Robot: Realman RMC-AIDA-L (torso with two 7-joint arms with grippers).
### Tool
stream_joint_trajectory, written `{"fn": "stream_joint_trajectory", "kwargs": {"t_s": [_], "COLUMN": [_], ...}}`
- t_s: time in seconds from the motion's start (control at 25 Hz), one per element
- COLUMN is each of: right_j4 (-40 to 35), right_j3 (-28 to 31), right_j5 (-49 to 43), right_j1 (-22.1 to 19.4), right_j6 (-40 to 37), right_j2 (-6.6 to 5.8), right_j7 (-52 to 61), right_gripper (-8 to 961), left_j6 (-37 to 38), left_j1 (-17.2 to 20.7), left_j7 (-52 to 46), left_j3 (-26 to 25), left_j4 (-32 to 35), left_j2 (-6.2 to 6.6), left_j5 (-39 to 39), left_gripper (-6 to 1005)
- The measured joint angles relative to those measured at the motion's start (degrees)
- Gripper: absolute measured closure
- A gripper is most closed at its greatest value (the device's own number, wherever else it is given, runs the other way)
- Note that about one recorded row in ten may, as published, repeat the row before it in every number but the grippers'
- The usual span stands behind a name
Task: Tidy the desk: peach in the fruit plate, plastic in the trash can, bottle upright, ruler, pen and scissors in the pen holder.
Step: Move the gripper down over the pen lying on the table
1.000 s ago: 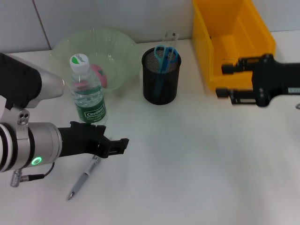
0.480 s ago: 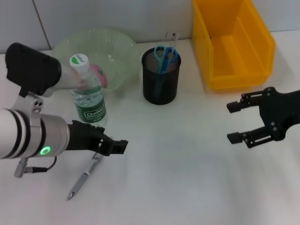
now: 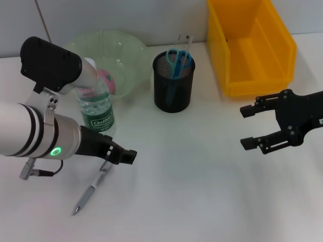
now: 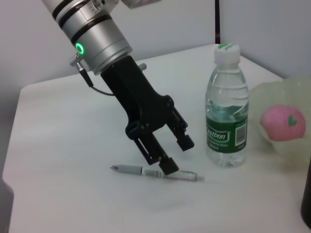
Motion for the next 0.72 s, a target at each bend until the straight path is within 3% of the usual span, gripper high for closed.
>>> {"fn": "stream_joint_trajectory", "kwargs": {"t_s": [0.52, 0.72], "right_j4": [3.65, 5.82], "right_j3": [0.16, 0.14], "right_j5": [-0.03, -0.72], "right_j1": [1.39, 3.08], "right_j6": [3.75, 6.28], "right_j2": [-0.13, -0.58], "right_j7": [-1.88, -1.55], "right_gripper": [144, 143], "left_j6": [6.24, 7.42], "left_j1": [-4.10, -8.76], "left_j7": [-1.36, -1.53], "left_j3": [-3.24, -4.90], "left_j4": [-5.22, -13.58], "left_j2": [0.17, 0.10], "left_j5": [1.91, 4.32], "left_gripper": [298, 299]}}
